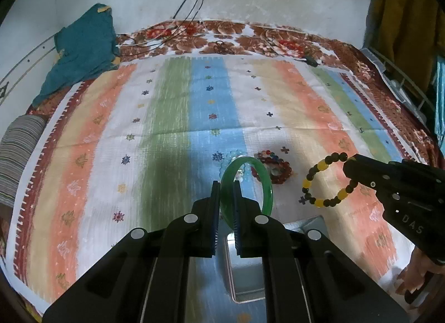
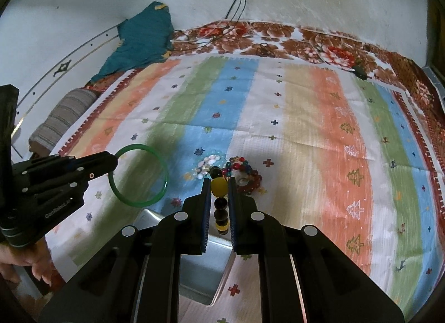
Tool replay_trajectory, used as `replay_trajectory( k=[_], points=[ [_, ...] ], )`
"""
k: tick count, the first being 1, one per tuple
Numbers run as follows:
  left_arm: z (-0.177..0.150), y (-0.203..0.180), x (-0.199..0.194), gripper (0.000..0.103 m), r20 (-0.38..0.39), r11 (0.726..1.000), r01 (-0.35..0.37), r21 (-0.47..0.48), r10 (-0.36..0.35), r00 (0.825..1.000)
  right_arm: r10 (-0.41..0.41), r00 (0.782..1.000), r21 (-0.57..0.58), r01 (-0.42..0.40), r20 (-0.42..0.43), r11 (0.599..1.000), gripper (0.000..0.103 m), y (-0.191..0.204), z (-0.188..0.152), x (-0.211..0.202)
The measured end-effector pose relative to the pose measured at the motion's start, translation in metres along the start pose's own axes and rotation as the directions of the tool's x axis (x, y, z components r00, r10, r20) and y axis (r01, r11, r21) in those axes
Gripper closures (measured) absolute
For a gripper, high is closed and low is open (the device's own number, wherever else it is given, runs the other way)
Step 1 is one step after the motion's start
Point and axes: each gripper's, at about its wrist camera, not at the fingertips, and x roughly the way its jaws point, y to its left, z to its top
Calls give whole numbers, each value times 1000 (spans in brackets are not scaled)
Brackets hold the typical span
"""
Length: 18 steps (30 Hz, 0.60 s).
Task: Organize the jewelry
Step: 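Lift both held bracelets and carry them over the silver tin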
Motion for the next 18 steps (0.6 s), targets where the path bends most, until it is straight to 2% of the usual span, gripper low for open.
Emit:
replay_trajectory(
  k=[18],
  points=[
    [-26, -10, -25, 95, 4, 999, 5, 33, -5, 1000, 20, 1000, -14, -20, -11, 1000, 90, 11, -29, -19]
  ],
)
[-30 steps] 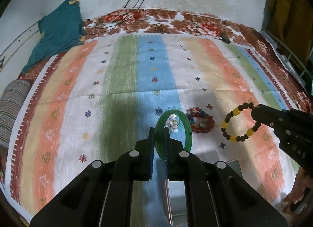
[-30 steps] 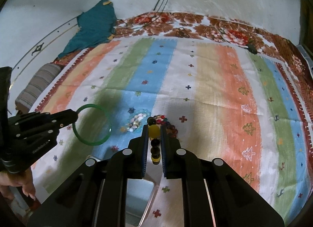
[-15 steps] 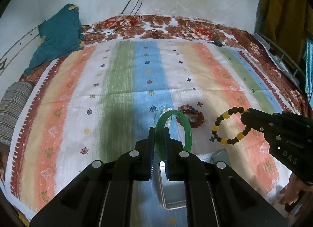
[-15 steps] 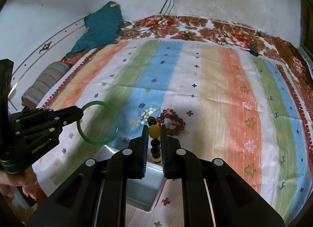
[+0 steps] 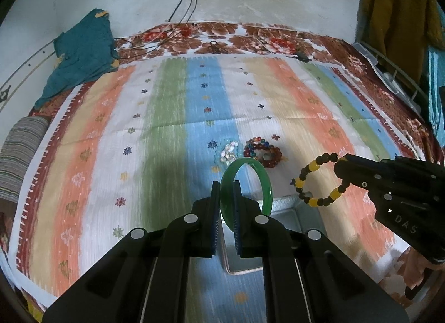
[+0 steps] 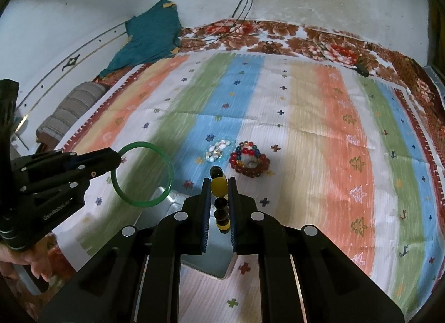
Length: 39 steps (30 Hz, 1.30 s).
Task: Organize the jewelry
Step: 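Lift both held bracelets and carry them over the silver tin, then open both grippers to drop the bangle and bead bracelet into the tin, then move both open grippers back to the remaining blue and red bracelets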
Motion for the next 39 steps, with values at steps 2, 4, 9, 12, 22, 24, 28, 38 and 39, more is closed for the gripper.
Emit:
replay_trajectory(
  k=[2, 4, 9, 12, 22, 24, 28, 38, 39],
  points=[
    [-3, -2, -1, 95, -3, 1000, 0, 5, 0, 1000, 1, 1000, -1, -1, -2, 1000, 90, 1, -3, -1],
    [-6, -4, -2, 95, -7, 1000, 0, 10, 0, 1000, 8, 1000, -1, -8, -1, 1000, 90, 2, -5, -3],
    [-14, -8, 0, 95, -40, 1000, 6, 17, -5, 999, 31, 999, 5, -31, -16, 1000, 90, 2, -10, -5],
    [-17, -5, 5, 94, -73, 1000, 8, -5, -8, 997, -18, 1000, 5, 18, -18, 1000, 90, 0, -13, -5],
    [-15, 13, 8, 69, -73, 998, -29, -59, 25, 997, -85, 995, 27, 87, -47, 996, 66, -14, -13, 4],
    [-13, 17, 10, 67, -77, 997, -36, -70, 30, 997, -89, 994, 29, 91, -56, 995, 62, -16, -12, 7],
    [-9, 22, 14, 62, -78, 995, -40, -88, 33, 996, -88, 994, 44, 91, -69, 995, 56, -22, -8, 13],
    [0, 21, 22, 54, -75, 996, -46, -73, 41, 996, -85, 992, 66, 91, -90, 994, 42, -29, -1, 23],
    [1, 19, 23, 53, -75, 997, -47, -69, 42, 996, -86, 992, 69, 92, -90, 993, 40, -30, -1, 24]
  ],
)
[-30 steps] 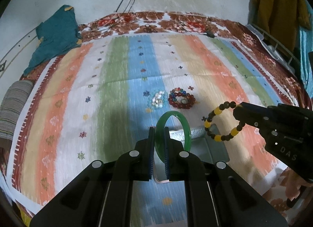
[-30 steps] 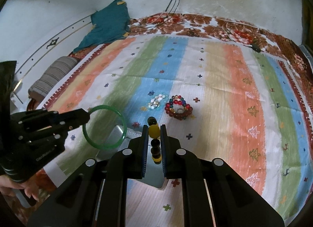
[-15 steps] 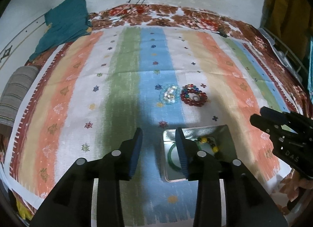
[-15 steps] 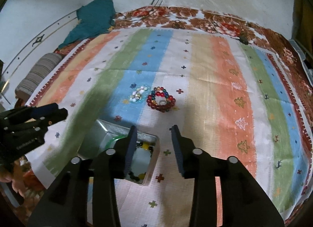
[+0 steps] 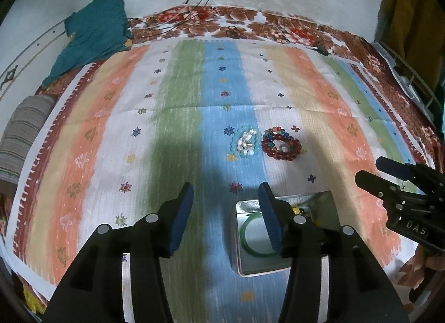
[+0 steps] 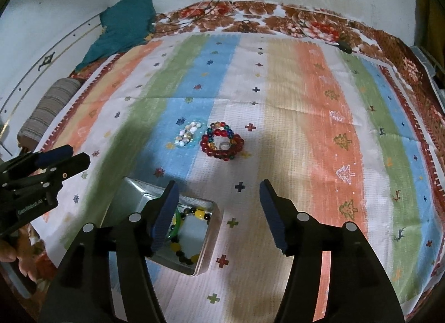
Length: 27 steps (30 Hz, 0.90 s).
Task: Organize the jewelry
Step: 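Move both open grippers back to the remaining blue and red bracelets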
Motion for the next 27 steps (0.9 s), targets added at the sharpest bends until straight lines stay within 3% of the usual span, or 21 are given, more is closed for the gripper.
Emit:
replay_trajectory(
  k=[14, 27],
  points=[
    [17, -12, 18, 48, 5, 998, -21, 60, 21, 1000, 4, 1000, -1, -4, -4, 1000, 38, -7, 17, 14],
    [32, -10, 41, 48, -18, 999, -15, 49, 16, 1000, 0, 1000, -22, -1, -23, 1000, 38, -7, 32, 36]
  ],
)
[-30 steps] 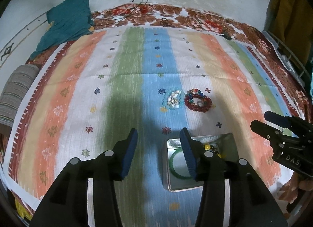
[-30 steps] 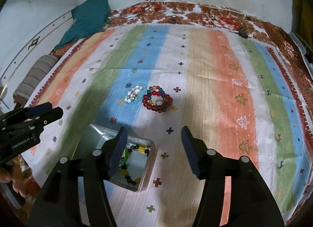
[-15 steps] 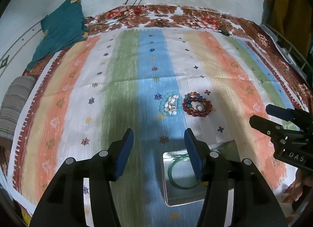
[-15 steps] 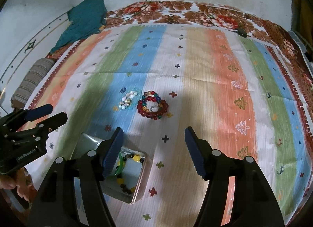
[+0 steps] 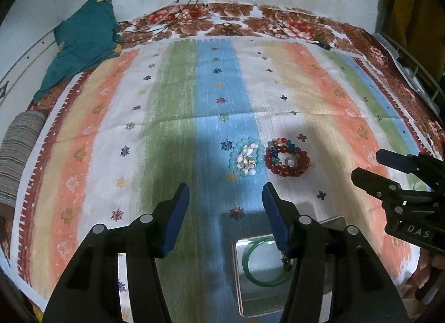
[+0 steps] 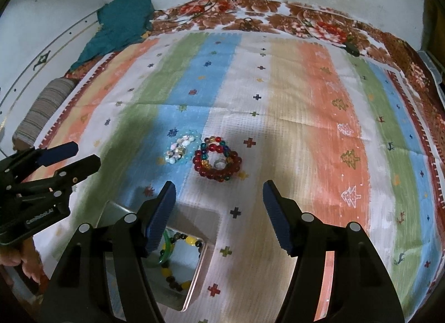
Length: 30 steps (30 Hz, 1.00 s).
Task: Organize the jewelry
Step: 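Move both open grippers back to the remaining blue and red bracelets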
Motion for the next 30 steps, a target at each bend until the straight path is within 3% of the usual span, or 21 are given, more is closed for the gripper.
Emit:
replay_trajectory(
  k=[30],
  points=[
    [29, -3, 54, 48, -67, 1000, 22, 15, -21, 998, 4, 998, 8, -3, -55, 1000, 38, -11, 25, 49]
  ],
)
